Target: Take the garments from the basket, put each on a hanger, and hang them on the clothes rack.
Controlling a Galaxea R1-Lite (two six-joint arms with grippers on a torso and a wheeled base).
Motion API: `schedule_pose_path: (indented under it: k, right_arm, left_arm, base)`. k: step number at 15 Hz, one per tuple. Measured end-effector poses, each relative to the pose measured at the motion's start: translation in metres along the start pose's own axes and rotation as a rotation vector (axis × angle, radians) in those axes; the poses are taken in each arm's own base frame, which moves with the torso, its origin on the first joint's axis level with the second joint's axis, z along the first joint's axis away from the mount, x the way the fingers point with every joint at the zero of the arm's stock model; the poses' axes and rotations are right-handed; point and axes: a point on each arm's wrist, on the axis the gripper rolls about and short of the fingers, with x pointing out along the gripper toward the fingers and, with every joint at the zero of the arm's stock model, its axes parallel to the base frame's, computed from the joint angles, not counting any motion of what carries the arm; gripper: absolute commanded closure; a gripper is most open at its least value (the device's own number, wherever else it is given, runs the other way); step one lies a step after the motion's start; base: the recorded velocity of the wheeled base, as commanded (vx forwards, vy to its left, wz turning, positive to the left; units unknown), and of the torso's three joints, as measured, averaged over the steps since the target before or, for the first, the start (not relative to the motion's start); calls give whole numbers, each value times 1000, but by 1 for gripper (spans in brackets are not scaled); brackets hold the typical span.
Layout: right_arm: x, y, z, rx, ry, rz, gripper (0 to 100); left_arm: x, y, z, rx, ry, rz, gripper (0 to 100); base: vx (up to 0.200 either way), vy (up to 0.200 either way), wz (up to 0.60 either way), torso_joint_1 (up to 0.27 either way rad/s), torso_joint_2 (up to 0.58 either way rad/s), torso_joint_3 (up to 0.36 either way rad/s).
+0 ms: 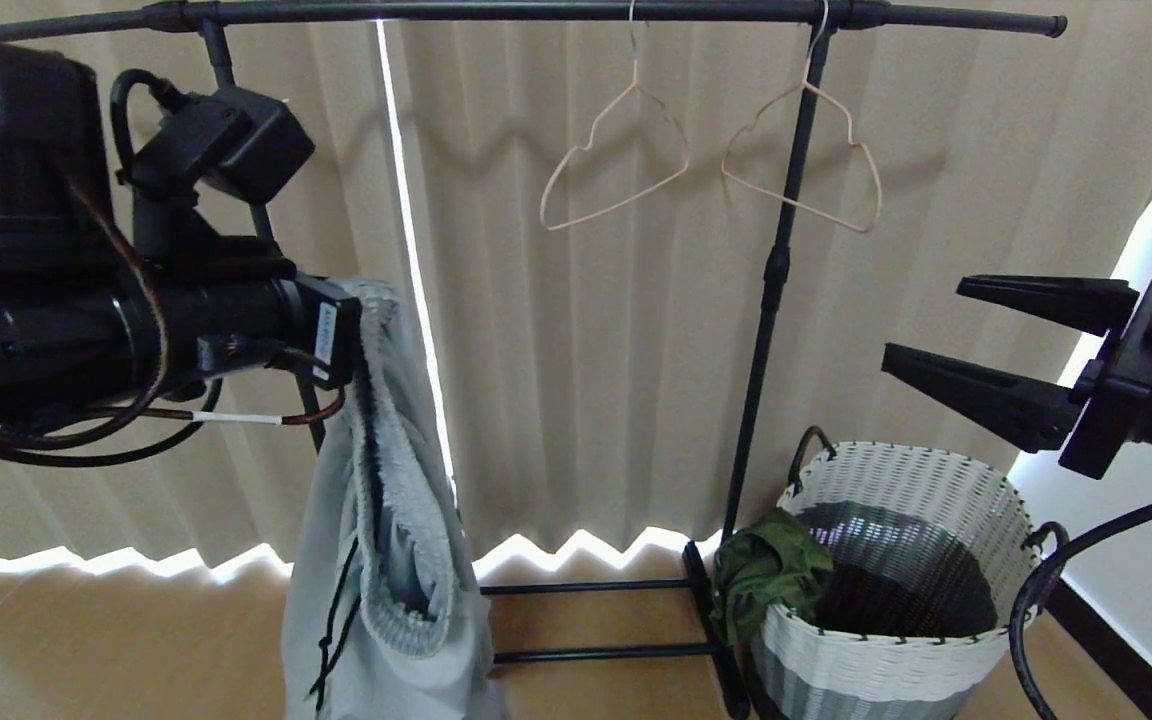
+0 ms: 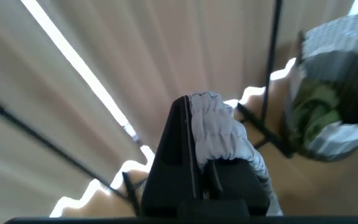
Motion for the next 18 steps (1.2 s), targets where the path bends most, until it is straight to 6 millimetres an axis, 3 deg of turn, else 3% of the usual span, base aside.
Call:
schedule_pose_path:
  k: [3,7,14,18]
  right_arm:
    - [-11,-23,-19,-40,84,-227,0]
    - [-25,-37,-34,-121,139,-461,0]
    - [-41,-47,-52,-236,149,-582,0]
    - [-43,-48,-57,-201,143,-589,0]
  left_arm:
    - [-22,19,-24,-8,45,75,100]
    - [-47,25,-41,-25,-12,134,100]
    - [-73,20,-48,-70,-101,88,100]
    - [-81,19,-49,-63,-122,87,100]
  base:
    - [0,0,0,0,0,0]
    - [0,0,0,0,0,0]
    - [0,0,0,0,0,0]
    - [0,0,0,0,0,0]
